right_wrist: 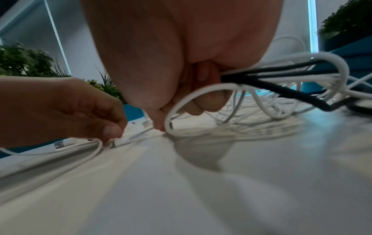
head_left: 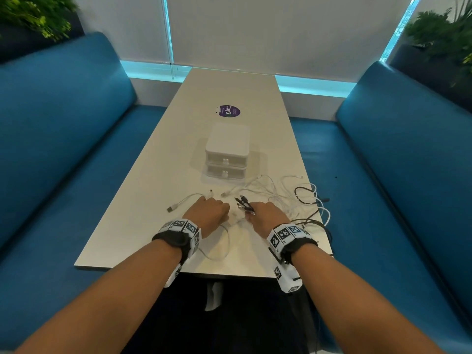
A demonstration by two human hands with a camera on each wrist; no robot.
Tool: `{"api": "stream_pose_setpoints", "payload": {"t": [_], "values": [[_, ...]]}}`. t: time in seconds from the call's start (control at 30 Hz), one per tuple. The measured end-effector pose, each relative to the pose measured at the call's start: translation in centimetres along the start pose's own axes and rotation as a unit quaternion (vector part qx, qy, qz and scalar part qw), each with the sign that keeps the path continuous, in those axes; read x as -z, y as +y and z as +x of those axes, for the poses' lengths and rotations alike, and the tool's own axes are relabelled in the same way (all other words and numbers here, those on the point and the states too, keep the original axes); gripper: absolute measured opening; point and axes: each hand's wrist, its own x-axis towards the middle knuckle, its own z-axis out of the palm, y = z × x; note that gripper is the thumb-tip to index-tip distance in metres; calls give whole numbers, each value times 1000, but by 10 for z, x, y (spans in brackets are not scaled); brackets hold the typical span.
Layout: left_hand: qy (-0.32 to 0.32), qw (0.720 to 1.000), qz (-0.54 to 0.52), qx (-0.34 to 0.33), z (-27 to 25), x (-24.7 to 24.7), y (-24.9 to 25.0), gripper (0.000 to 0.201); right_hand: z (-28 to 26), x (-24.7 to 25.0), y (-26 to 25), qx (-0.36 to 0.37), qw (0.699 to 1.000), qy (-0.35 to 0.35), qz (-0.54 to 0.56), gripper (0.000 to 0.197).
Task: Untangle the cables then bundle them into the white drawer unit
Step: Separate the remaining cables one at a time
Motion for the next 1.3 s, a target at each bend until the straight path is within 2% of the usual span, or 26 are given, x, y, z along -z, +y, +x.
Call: {"api": "stream_pose_setpoints", "payload": {"t": [0.23, 0.33, 0.4, 0.53, 0.7, 0.83, 0.93, 1.1, 1.23, 1.3], "values": [[35, 999, -1, 25, -8, -6, -20, 14, -7, 26, 31, -129, 982, 53, -129, 25], [74, 994, -10, 76, -10, -5, -24, 19, -11, 35, 39, -159, 978, 70, -111, 22], [84, 988, -14, 128, -11, -5, -24, 22, -10, 35, 36, -156, 982, 86, -69, 21], [37, 979, 12, 198, -11, -6, -21, 27, -4, 31, 22, -118, 985, 127, 17, 25], [-18, 981, 19, 193, -7, -4, -23, 15, -2, 23, 12, -60, 991, 102, 66, 30], [1, 981, 21, 192, -4, 1, -20, 19, -1, 22, 11, -47, 992, 37, 109, 33], [27, 981, 12, 193, -2, 4, -18, 20, -1, 22, 11, -43, 989, 21, 139, 30], [63, 973, -121, 187, -1, 18, -8, 13, -1, 19, 1, -48, 984, 12, 170, 30], [80, 929, -306, 191, -1, 13, -7, 4, 0, 12, -11, -51, 980, 5, 192, 30], [81, 909, -368, 179, 0, 11, -5, 7, 1, 7, -15, -58, 980, 1, 190, 31]]}}
